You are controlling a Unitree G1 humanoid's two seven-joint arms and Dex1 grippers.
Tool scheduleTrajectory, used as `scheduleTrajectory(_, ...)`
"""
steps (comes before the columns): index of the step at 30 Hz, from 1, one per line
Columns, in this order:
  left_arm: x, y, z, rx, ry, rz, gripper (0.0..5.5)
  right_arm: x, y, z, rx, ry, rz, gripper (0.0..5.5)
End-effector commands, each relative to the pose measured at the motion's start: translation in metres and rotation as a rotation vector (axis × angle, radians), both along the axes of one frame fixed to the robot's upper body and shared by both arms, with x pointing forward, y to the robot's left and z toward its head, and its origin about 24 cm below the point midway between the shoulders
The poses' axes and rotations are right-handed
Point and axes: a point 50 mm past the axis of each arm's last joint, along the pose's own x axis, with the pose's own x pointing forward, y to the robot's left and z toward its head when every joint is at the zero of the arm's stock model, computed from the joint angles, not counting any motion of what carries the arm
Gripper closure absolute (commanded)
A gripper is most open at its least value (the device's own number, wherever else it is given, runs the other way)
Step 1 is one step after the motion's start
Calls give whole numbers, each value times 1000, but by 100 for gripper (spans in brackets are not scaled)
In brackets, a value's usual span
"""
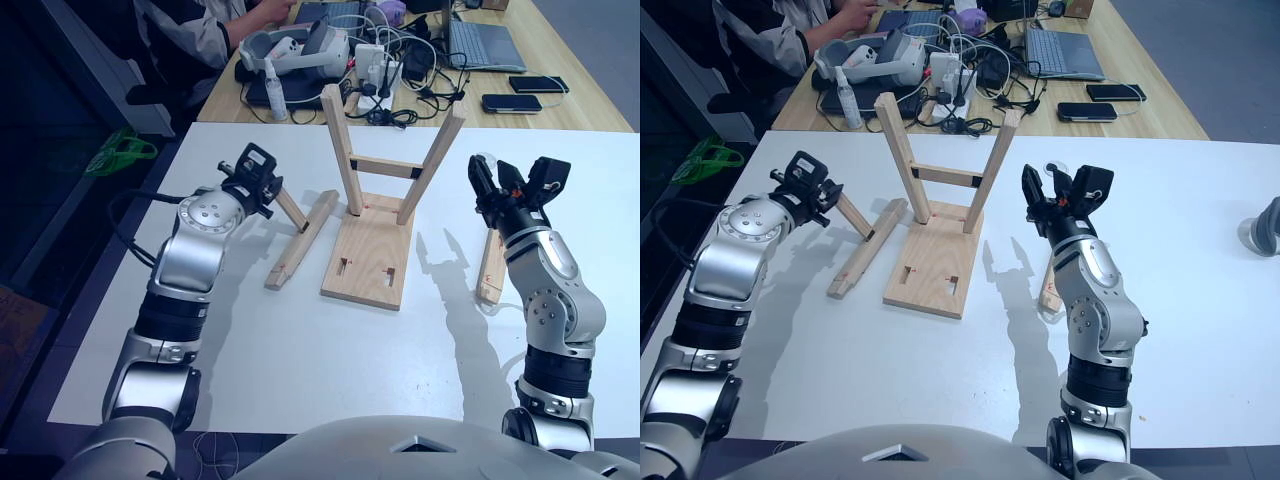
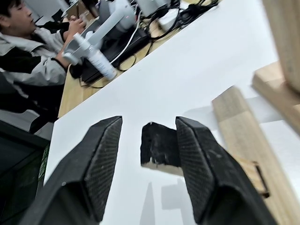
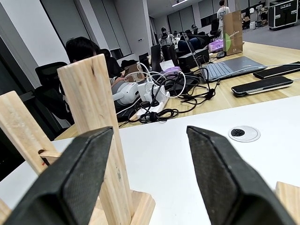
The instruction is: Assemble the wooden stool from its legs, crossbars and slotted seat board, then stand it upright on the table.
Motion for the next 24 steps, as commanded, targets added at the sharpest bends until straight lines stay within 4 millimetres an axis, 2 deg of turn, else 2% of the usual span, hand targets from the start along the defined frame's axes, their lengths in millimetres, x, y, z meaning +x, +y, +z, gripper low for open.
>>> scheduleTrajectory(1, 0, 28, 1, 41, 2, 90, 341, 1, 1, 3, 2, -8, 4, 261)
scheduleTrajectory(4, 0, 39, 7, 58, -12, 130, 341, 2, 1, 4, 1, -10, 7, 261)
scheduleTrajectory(7, -5, 30, 8, 1, 23, 84, 341, 2, 0, 5, 1, -12, 8, 261)
scheduleTrajectory(10, -19, 7, -6, -114, 154, -43, 341, 2, 2, 6, 2, -15, 12, 261)
scheduleTrajectory(11, -22, 4, -9, -131, 180, -59, 322, 2, 2, 6, 3, -16, 13, 261)
scheduleTrajectory(14, -26, 5, -24, -84, 243, -36, 284, 2, 3, 7, 6, -18, 16, 261)
scheduleTrajectory(18, -23, 13, -38, -15, 282, 49, 280, 2, 2, 7, 7, -17, 15, 261)
scheduleTrajectory(24, -32, 4, -52, -241, 394, 45, 280, 2, 3, 8, 8, -15, 20, 261)
